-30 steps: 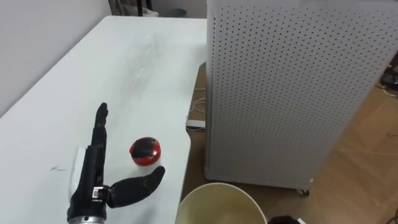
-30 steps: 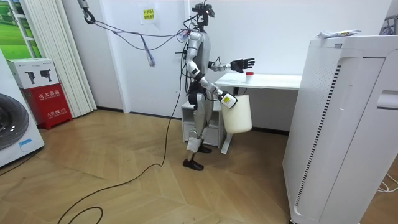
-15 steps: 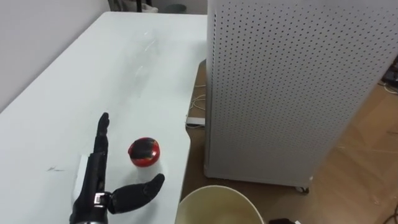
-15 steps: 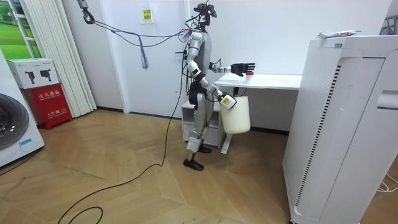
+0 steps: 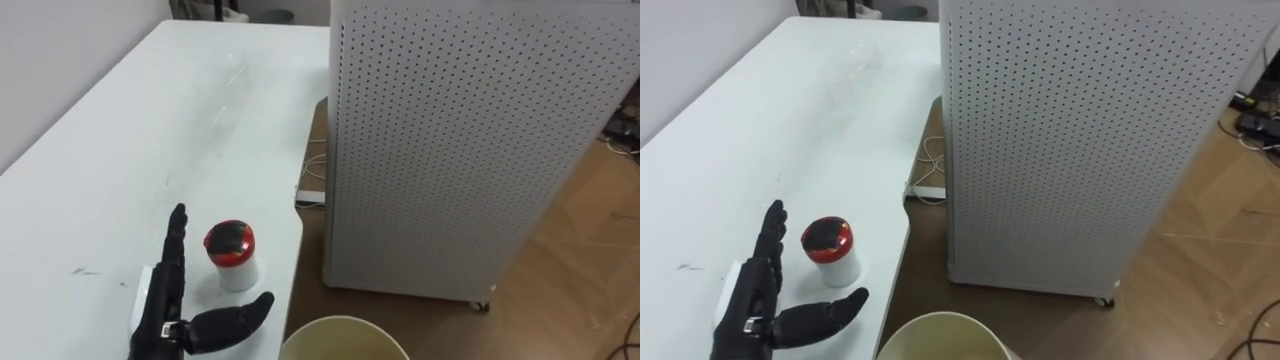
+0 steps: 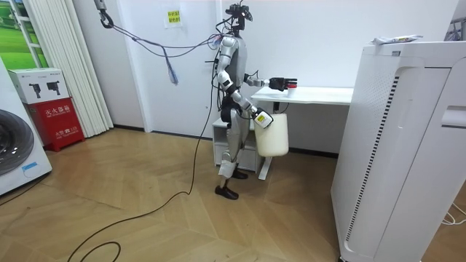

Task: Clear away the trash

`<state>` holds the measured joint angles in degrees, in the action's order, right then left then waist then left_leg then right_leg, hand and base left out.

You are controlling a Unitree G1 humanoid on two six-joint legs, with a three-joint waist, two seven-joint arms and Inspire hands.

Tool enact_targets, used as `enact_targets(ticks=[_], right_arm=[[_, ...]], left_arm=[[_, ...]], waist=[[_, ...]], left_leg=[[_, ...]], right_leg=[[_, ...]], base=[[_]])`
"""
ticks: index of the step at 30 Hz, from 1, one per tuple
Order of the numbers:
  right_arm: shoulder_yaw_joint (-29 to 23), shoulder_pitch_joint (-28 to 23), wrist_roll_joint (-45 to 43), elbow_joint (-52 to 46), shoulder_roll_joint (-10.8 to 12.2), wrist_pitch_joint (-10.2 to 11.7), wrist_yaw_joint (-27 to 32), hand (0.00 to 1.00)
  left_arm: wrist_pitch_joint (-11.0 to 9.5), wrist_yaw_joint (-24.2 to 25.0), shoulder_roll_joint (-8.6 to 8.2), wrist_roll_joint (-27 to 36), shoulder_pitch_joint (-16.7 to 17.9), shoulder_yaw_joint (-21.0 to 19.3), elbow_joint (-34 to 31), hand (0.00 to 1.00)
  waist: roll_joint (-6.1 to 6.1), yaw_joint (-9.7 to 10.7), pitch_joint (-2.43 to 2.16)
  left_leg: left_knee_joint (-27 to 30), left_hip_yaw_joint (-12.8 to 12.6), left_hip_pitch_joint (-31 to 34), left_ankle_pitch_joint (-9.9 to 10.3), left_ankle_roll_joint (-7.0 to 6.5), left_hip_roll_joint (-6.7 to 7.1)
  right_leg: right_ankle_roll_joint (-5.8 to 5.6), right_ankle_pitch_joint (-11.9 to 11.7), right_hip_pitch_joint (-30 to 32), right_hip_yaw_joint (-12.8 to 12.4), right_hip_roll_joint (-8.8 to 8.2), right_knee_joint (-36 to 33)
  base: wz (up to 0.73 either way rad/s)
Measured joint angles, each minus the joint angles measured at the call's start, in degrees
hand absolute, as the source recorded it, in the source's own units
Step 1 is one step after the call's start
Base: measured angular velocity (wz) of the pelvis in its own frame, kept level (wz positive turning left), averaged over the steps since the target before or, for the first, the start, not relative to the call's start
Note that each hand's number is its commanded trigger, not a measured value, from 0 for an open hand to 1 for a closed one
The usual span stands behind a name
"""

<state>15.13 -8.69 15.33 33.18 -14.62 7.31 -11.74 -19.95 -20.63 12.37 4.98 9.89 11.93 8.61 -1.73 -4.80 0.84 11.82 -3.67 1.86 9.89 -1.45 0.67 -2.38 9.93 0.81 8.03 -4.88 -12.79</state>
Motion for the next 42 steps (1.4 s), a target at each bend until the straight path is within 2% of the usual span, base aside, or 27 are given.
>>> enact_targets(ticks=[5,11,25,29,33,36,42], right_arm=[[0.1,-0.7,0.0,0.1,0.4,0.0,0.0,1.00],[1.7,-0.8,0.1,0.1,0.4,0.0,0.1,1.00],[1.7,-0.8,0.1,0.1,0.4,0.0,0.3,1.00],[1.7,-0.8,0.1,0.1,0.4,0.0,0.3,1.00],[1.8,-0.8,0.0,0.1,0.1,0.0,0.3,1.00],[2.1,-0.8,-0.2,0.1,0.0,0.0,0.3,1.00],[3.8,-0.8,-0.2,0.1,0.0,0.0,0.2,1.00]], left_arm=[[0.0,0.0,0.04,4.4,-0.1,-0.2,0.9,0.00],[0.0,-0.1,0.06,6.8,-0.3,-0.2,1.4,0.00],[0.0,-1.3,0.07,6.8,-0.8,-0.2,2.1,0.00],[0.0,-1.3,0.07,6.9,-0.9,-0.2,2.2,0.00],[0.0,-1.9,0.05,6.9,-3.1,0.1,4.6,0.00],[0.0,-2.8,0.03,6.9,-5.2,0.9,6.1,0.00],[0.0,-3.7,0.04,6.8,-6.0,1.9,6.7,0.00]], waist=[[0.00,0.2,0.01],[0.01,0.4,0.02],[0.16,0.6,0.07],[0.26,1.4,0.13],[0.60,1.7,0.34],[0.77,1.8,0.33],[0.82,2.6,0.32]], left_leg=[[-0.1,0.2,-0.4,0.0,0.00,-0.01],[-0.1,0.0,-0.4,0.0,0.01,0.00],[-0.1,-0.1,-0.4,0.0,0.01,-0.01],[-0.1,-0.1,-0.4,0.0,0.01,-0.01],[-0.1,-0.2,-0.4,0.0,0.01,-0.04],[-0.1,-0.4,-0.3,0.0,0.01,-0.07],[-0.1,-0.9,-0.5,0.0,0.01,-0.11]], right_leg=[[0.00,0.0,-0.1,0.0,0.00,0.0],[0.09,-0.1,-0.1,0.0,0.11,0.1],[0.09,-0.1,-0.2,0.0,0.13,0.1],[0.10,-0.1,-0.3,-0.1,0.13,0.1],[0.15,-0.1,-0.1,-0.2,0.18,0.1],[0.16,-0.1,-0.2,-0.4,0.21,0.1],[0.16,-0.1,0.2,-1.0,0.23,0.1]], base=[[0.00],[0.00],[0.00],[0.00],[0.00],[-0.01],[-0.05]])
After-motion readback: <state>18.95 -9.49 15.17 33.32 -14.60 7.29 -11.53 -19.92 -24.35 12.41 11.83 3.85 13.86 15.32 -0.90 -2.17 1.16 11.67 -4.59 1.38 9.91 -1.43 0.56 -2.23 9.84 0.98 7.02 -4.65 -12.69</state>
